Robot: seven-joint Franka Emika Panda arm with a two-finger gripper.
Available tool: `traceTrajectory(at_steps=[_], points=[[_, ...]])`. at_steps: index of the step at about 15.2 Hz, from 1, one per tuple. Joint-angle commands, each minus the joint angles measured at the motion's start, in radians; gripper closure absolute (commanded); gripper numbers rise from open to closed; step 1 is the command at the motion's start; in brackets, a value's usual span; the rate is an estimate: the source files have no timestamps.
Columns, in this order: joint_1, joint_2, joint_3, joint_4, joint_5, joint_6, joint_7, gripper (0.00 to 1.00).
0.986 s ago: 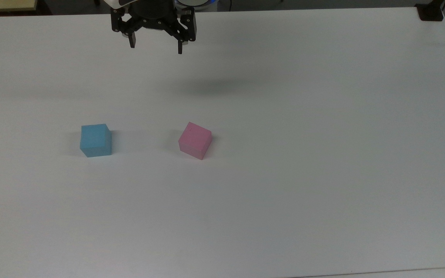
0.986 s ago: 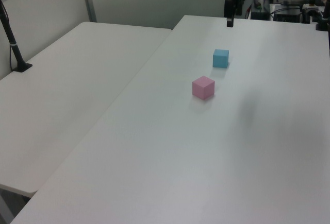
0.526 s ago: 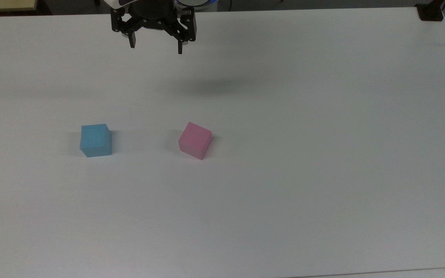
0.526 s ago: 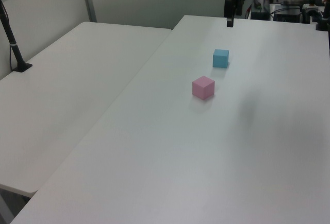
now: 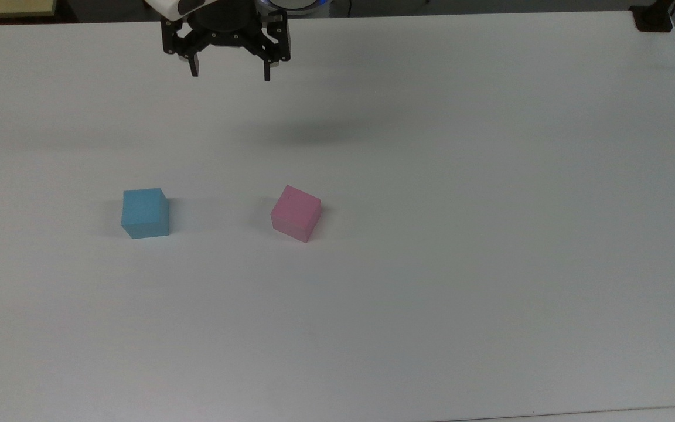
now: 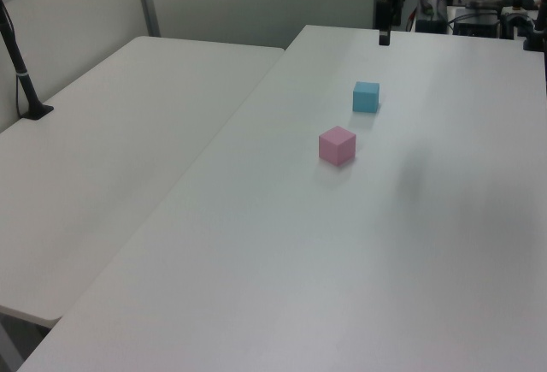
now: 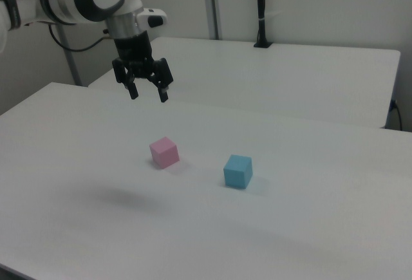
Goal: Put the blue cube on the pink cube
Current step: 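Move the open gripper over the light-blue cube and lower it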
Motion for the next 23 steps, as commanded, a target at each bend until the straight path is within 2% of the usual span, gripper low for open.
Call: traceTrajectory(at_steps=[1,11,15,20,23], points=[[-0.03,0.032,-0.01,-0.011,0.028,0.056,-0.071,0.0],[-0.16,0.25,-0.01,-0.003,0.01,0.353,-0.074,0.0],[-0.178,0.32,-0.011,-0.003,0.004,0.428,-0.072,0.0],[-0.246,0.389,-0.01,0.037,-0.036,0.449,-0.095,0.0],[-0.244,0.428,-0.01,0.034,-0.042,0.494,-0.095,0.0]])
